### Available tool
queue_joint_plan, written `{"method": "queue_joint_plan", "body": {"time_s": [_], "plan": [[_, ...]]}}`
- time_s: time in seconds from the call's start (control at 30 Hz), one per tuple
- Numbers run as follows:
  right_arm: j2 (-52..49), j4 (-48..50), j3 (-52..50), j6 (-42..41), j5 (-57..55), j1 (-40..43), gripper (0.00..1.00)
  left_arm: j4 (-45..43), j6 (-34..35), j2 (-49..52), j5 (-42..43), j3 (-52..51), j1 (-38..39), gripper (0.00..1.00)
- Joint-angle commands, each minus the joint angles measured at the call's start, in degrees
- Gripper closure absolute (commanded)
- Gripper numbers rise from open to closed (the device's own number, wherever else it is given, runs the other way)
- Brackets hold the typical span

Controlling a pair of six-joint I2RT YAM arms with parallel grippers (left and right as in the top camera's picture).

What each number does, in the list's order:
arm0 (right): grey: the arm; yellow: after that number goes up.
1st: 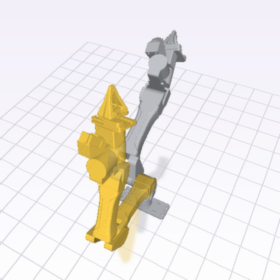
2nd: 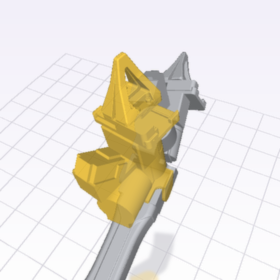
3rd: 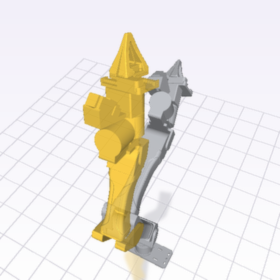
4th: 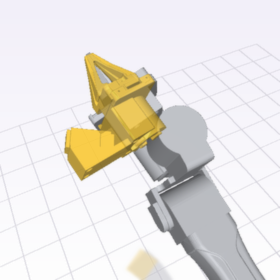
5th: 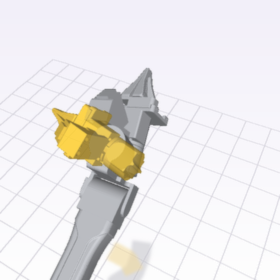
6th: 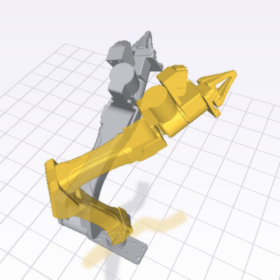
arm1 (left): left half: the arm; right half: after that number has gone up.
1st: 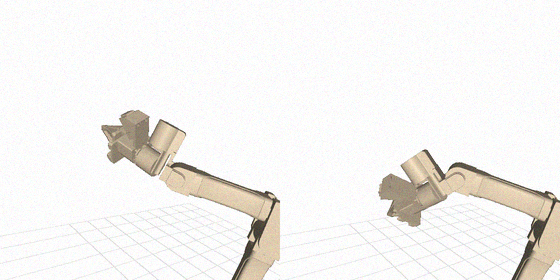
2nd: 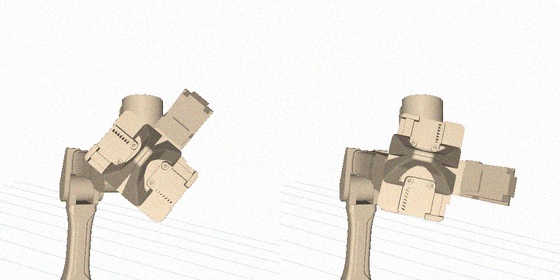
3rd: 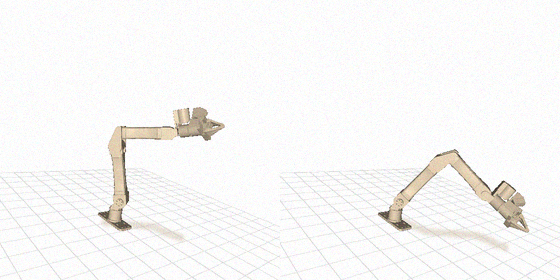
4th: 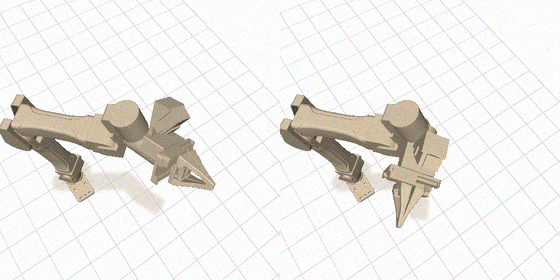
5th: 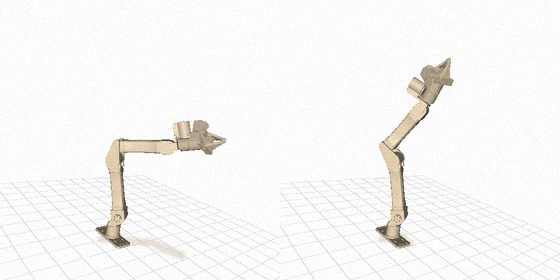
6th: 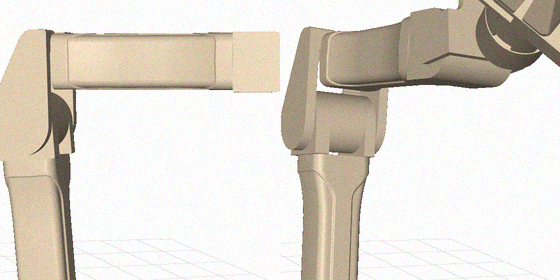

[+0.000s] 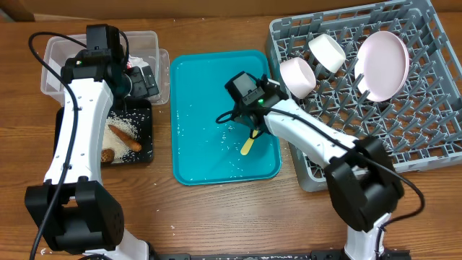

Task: Sort waste into correct bins and load items into the dishwasher
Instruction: 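Grasp the yellow spoon on the teal tray with the right gripper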

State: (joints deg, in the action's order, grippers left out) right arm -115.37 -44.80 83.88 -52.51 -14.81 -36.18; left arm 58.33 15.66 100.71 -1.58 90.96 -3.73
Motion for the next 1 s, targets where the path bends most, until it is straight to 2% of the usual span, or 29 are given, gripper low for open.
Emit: {"method": "queue_joint_plan", "body": {"time_s": [0.0,0.23,0.37,0.53,0.57,0.67,0.77,0.97], "plan": [[-2.78,0.28,0.00,-3.10,-2.36,-0.07,0.21,-0.07,-0.90,-0.70,-0.48,0.26,0.11,0.00],[-5.27,0.83,-0.28,-5.05,-2.75,1.38,0.30,-0.09,-0.90,-0.70,-0.48,0.26,0.11,0.00],[-7.67,2.25,-0.31,-6.05,-2.49,2.21,0.40,-0.07,-0.90,-0.70,-0.48,0.26,0.11,0.00],[-8.83,4.70,-0.31,-5.90,-0.94,2.29,0.67,-0.07,-0.90,-0.70,-0.48,0.26,0.11,0.00],[-8.83,4.94,-0.28,-5.57,-0.50,2.29,0.78,-0.07,-0.90,-0.70,-0.48,0.26,0.11,0.00],[-8.83,4.96,-0.28,-4.98,0.17,2.19,0.89,-0.07,-0.90,-0.70,-0.48,0.26,0.11,0.00],[-8.83,6.45,-0.13,-0.35,3.61,2.19,0.92,-0.07,-0.90,-0.70,-0.48,0.26,0.11,0.00],[-8.35,5.68,1.36,1.99,4.81,2.19,0.96,-0.07,-0.90,-0.70,-0.48,0.26,0.11,0.00]]}}
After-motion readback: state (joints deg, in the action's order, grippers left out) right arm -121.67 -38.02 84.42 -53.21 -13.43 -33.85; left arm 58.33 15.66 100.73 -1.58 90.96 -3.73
